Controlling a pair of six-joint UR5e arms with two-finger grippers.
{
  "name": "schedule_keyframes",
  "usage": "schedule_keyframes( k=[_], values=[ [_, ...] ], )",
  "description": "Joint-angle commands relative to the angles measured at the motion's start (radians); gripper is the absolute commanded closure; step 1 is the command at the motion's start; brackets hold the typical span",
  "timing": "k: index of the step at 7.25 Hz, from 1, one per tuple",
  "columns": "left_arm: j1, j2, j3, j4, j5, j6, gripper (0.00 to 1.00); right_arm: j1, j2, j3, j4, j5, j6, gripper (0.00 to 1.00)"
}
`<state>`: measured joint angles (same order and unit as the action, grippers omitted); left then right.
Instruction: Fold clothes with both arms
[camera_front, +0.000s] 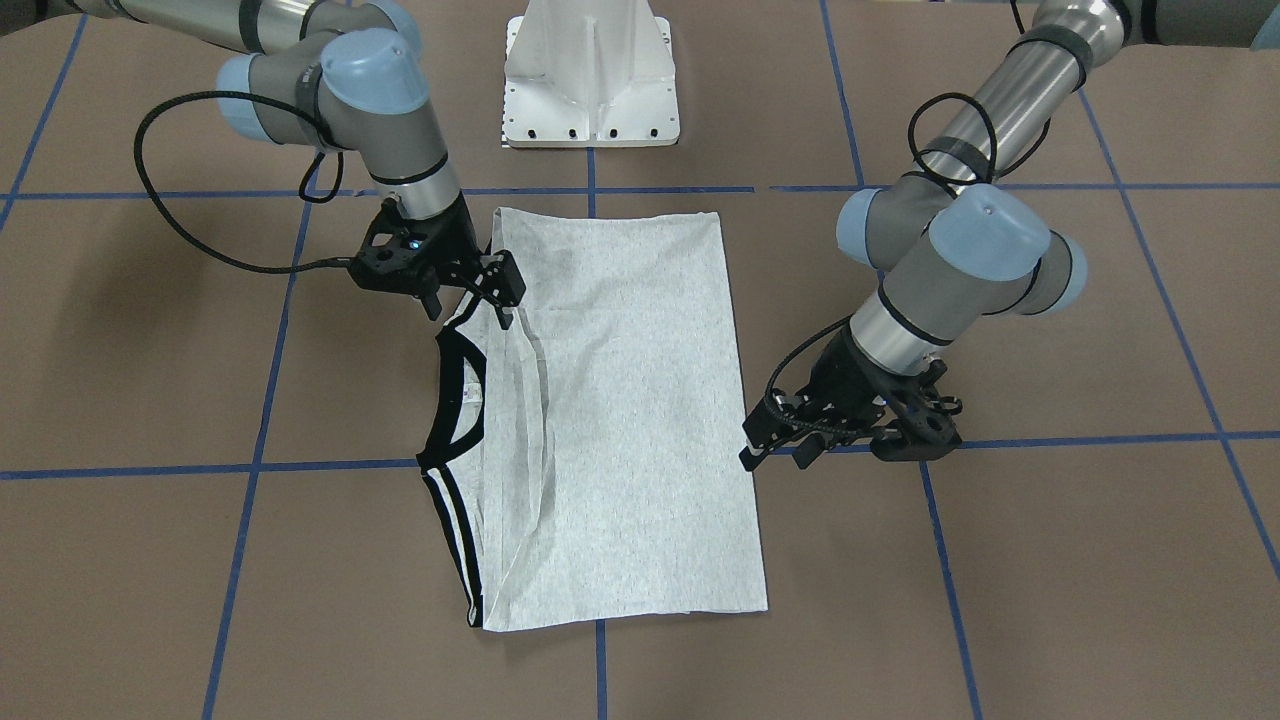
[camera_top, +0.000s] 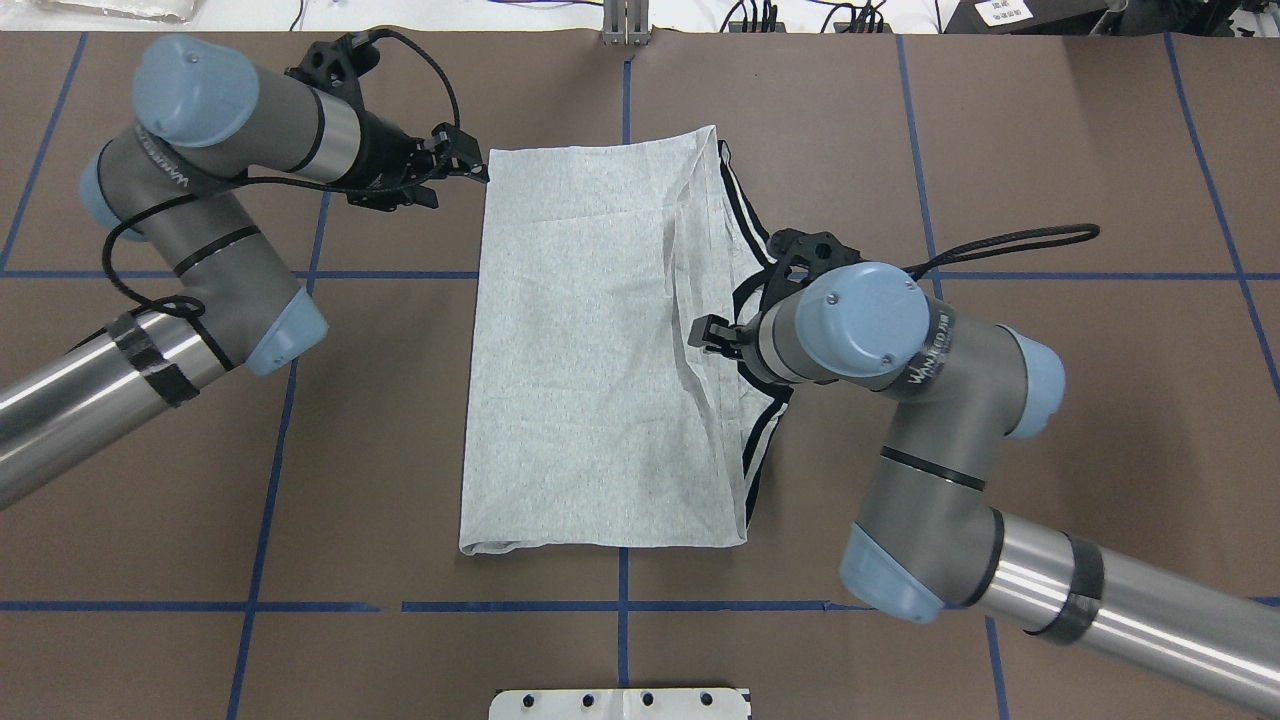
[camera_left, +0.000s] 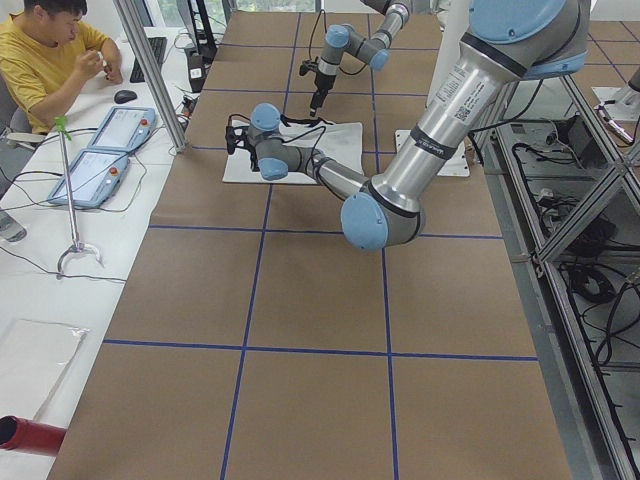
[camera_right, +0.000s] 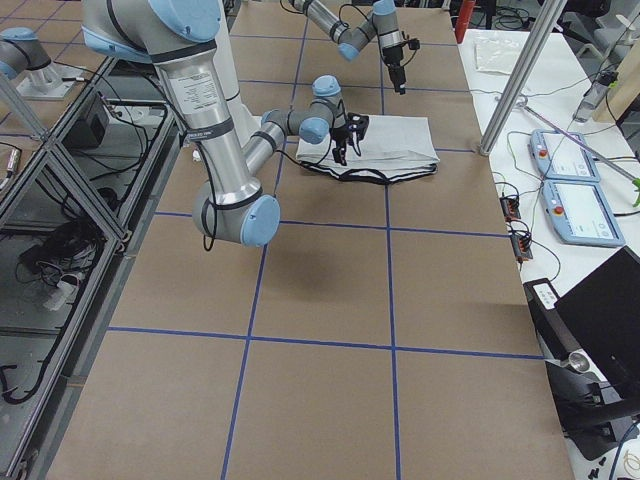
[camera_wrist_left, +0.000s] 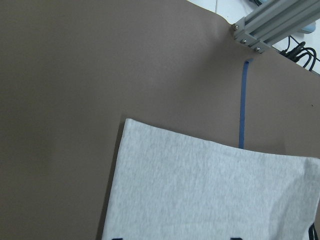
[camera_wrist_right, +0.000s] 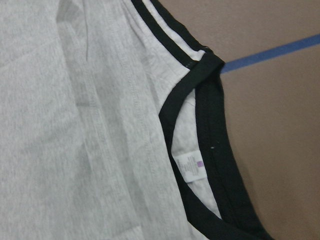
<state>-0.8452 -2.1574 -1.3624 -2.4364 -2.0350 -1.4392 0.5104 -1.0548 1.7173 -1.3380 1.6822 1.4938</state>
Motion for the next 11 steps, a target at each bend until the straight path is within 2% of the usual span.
schedule_keyframes(
  k=[1,5,6,9,11],
  values=[
    [0.000,0.074,-0.080,0.000,-0.004,-0.001,0.21,0.003,0.103,-0.148,-0.001,-0.022,-0.117,0.00],
    [0.000,0.076,-0.078,0.013,-0.004,-0.006,0.20,0.007,0.167,-0.254,-0.015,-0.061,-0.249,0.00],
    [0.000,0.076,-0.078,0.013,-0.004,-0.006,0.20,0.007,0.168,-0.254,-0.065,-0.067,-0.295,0.00],
    [0.000,0.076,-0.080,0.013,-0.005,-0.007,0.19,0.022,0.159,-0.254,-0.122,-0.079,-0.397,0.00],
    [0.000,0.076,-0.087,0.017,-0.005,-0.007,0.19,0.086,0.098,-0.201,-0.128,-0.038,-0.453,0.00]
  ],
)
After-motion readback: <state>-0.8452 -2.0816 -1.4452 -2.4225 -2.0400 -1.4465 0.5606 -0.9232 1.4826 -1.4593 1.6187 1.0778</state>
